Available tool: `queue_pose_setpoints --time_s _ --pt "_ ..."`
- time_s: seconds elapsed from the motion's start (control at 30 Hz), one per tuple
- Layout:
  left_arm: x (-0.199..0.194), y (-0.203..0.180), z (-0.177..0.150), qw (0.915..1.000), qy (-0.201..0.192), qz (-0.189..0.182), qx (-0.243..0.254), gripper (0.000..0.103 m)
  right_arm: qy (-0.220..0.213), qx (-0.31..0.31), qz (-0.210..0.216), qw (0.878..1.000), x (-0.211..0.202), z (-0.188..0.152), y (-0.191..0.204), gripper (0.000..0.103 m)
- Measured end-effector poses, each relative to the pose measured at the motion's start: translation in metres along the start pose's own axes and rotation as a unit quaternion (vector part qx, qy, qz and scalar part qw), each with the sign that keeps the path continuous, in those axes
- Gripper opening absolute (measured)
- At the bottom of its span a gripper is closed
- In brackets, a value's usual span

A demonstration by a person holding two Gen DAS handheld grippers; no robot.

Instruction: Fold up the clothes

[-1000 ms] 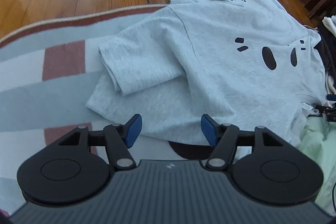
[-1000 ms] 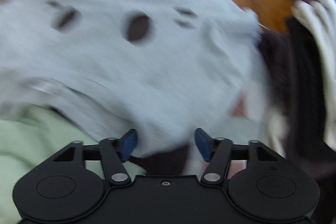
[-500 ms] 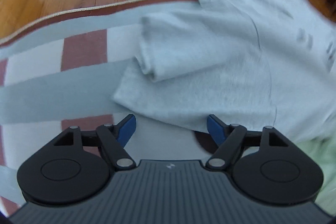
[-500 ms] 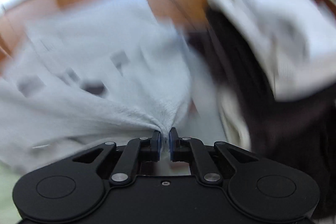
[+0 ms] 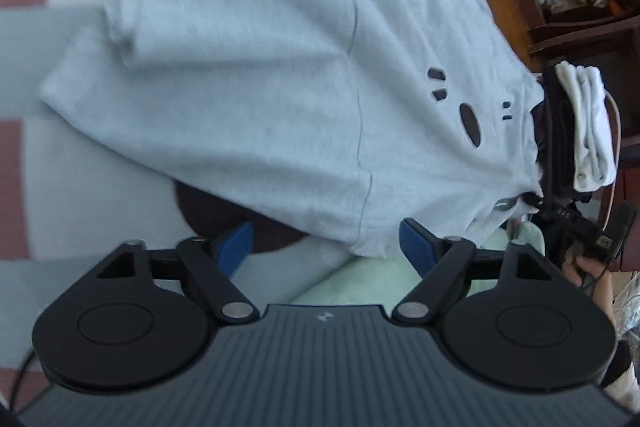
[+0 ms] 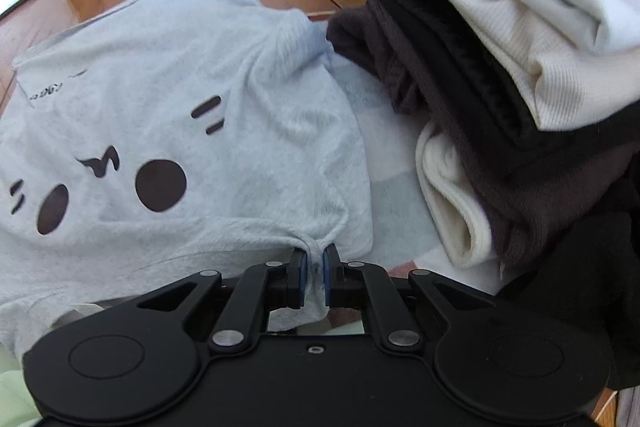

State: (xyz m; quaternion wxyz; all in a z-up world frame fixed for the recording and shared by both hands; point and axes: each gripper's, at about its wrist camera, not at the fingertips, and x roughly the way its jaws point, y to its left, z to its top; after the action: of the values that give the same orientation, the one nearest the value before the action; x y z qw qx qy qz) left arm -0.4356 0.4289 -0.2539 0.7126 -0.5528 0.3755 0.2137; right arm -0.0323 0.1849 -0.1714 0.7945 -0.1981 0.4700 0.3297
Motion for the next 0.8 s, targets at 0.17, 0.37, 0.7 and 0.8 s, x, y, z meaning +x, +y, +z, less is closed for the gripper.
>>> queue_pose_setpoints --time_s 0.17,0.37,0.7,0.8 --pt "0.012 -0.018 0.008 0.9988 -0.046 0.014 0.005 0.097 -0.009 0.002 0.007 1.000 0.000 0.001 0.001 0.008" --pt "-0.002 -0.047 0.017 0.9800 -0.144 0.098 0.097 0.004 -0.042 -0.002 0.029 0.999 -0.010 0.008 0.004 0.008" --pt "-0.055 0.001 0.002 0.9726 -0.188 0.136 0.005 0.003 -0.080 -0.086 0.148 0.982 -0.030 -0.008 0.039 0.008" --pt "-0.039 0.010 -0.002 0.9849 -0.137 0.105 -0.016 0.004 -0.058 -0.075 0.123 0.988 -0.017 -0.012 0.036 0.008"
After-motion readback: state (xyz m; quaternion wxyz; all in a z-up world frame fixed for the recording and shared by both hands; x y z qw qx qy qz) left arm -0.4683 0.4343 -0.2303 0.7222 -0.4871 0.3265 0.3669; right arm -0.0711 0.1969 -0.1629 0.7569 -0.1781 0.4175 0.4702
